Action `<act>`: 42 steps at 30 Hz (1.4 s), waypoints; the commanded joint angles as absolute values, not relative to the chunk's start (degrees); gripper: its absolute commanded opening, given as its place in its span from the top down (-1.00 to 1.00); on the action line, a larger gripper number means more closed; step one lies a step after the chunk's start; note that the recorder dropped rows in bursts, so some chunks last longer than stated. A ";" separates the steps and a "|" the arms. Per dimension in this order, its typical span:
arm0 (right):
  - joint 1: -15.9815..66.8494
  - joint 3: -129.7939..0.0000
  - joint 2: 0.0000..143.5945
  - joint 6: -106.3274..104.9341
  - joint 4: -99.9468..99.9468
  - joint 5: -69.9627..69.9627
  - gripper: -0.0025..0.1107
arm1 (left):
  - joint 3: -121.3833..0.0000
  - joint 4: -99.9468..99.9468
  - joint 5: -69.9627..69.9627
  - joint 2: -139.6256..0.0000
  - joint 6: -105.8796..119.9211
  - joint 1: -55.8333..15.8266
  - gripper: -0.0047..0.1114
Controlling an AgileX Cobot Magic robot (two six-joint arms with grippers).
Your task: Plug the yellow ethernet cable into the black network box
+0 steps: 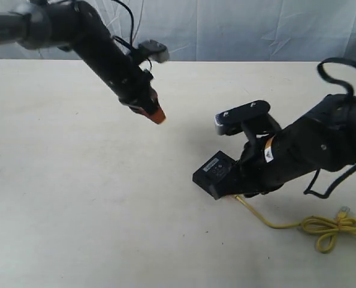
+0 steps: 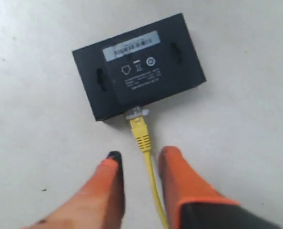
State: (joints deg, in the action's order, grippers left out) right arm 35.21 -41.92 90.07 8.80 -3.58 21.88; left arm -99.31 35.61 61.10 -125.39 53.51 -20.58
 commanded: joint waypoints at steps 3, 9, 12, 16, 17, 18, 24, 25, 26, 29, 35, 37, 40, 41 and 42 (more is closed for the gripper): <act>25.66 -42.01 79.16 9.10 5.28 28.19 0.96 | -91.24 24.79 59.32 -108.41 40.23 -17.57 0.92; 18.78 -42.01 66.76 9.02 5.67 33.08 0.96 | -74.95 22.28 46.47 -85.17 34.39 -17.57 0.92; 18.69 -40.05 58.37 8.75 4.29 31.79 0.96 | -65.71 21.35 35.35 -72.83 31.29 -17.57 0.92; 18.80 -35.03 47.70 8.75 4.21 27.89 0.96 | -54.13 15.64 25.67 -57.22 26.41 -17.57 0.92; 18.80 -33.35 44.78 8.75 4.21 26.91 0.96 | -51.29 13.21 24.24 -53.39 24.23 -17.57 0.92; 18.80 -31.73 41.63 8.75 4.21 26.14 0.96 | -48.55 10.71 22.59 -49.65 22.03 -17.57 0.92; 18.80 -22.49 26.45 8.75 0.00 21.20 0.96 | -34.57 0.00 19.85 -31.54 15.24 -17.57 0.92; 18.80 -21.62 24.86 8.75 0.00 20.09 0.96 | -33.10 -1.04 20.45 -29.08 15.24 -17.57 0.92; 18.80 -21.06 23.10 8.75 0.00 19.50 0.96 | -31.40 -1.16 21.02 -26.96 15.24 -17.57 0.92; 18.80 -20.83 19.12 8.75 0.56 20.39 0.96 | -28.36 -0.47 24.50 -22.21 15.24 -17.57 0.92; 18.80 -20.83 15.10 8.75 0.56 20.39 0.96 | -27.70 -0.92 32.23 -18.03 15.24 -17.57 0.92; 18.80 -20.83 14.84 8.75 0.56 20.39 0.96 | -27.70 -0.92 32.67 -17.75 15.24 -17.57 0.92; 18.80 -20.83 14.84 8.75 0.56 20.39 0.96 | -27.70 -0.92 32.55 -17.74 15.34 -17.57 0.92; 18.80 -20.83 14.84 8.75 0.56 20.39 0.96 | -27.70 -0.92 32.55 -17.74 15.34 -17.57 0.92; 18.80 -20.83 14.84 8.75 0.56 20.39 0.96 | -27.70 -0.92 32.55 -17.74 15.34 -17.57 0.92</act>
